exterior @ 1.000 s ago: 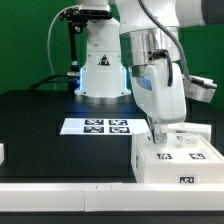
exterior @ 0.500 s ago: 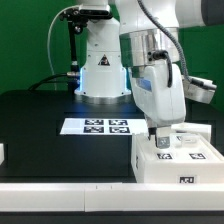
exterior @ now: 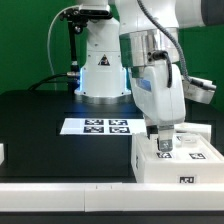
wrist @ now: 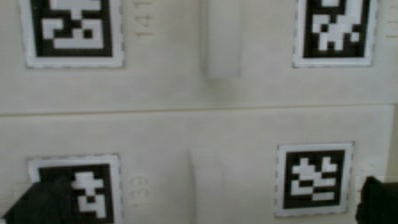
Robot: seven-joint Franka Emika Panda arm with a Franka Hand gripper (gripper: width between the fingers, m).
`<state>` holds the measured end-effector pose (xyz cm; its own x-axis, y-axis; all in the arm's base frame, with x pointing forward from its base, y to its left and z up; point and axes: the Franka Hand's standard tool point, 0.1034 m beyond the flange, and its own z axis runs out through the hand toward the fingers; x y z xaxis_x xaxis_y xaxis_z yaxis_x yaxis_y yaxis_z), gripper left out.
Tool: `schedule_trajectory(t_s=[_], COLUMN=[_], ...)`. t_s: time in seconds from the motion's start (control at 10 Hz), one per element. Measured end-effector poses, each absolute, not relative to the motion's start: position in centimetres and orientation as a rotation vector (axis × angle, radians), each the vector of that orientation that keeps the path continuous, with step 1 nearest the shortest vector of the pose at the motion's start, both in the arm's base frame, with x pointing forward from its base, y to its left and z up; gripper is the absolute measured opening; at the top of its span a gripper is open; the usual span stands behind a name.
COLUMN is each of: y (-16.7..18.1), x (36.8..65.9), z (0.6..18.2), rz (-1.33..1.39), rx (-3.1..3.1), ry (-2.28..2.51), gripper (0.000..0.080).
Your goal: Assemble cabinet
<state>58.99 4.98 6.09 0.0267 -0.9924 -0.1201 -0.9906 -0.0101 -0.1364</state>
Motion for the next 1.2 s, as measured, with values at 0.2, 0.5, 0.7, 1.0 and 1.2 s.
schedule_trajectory(t_s=[0.2,0.5,0.7,1.0,1.2], y=[5.0,4.5,4.0,4.9,4.5], x=[59.0,59.4,59.9,57.4,57.5], z=[6.1,7.1,9.1,9.9,9.9], rz=[-0.015,-0.018,-0.032,-0.055,-0.088], rx=[-2.112,-2.123,-2.118,-2.303,-2.446], ry=[2.073,2.042,2.004,1.806,1.631], gripper=[0.0795,0.0795,0.0795,0.0795,0.0795])
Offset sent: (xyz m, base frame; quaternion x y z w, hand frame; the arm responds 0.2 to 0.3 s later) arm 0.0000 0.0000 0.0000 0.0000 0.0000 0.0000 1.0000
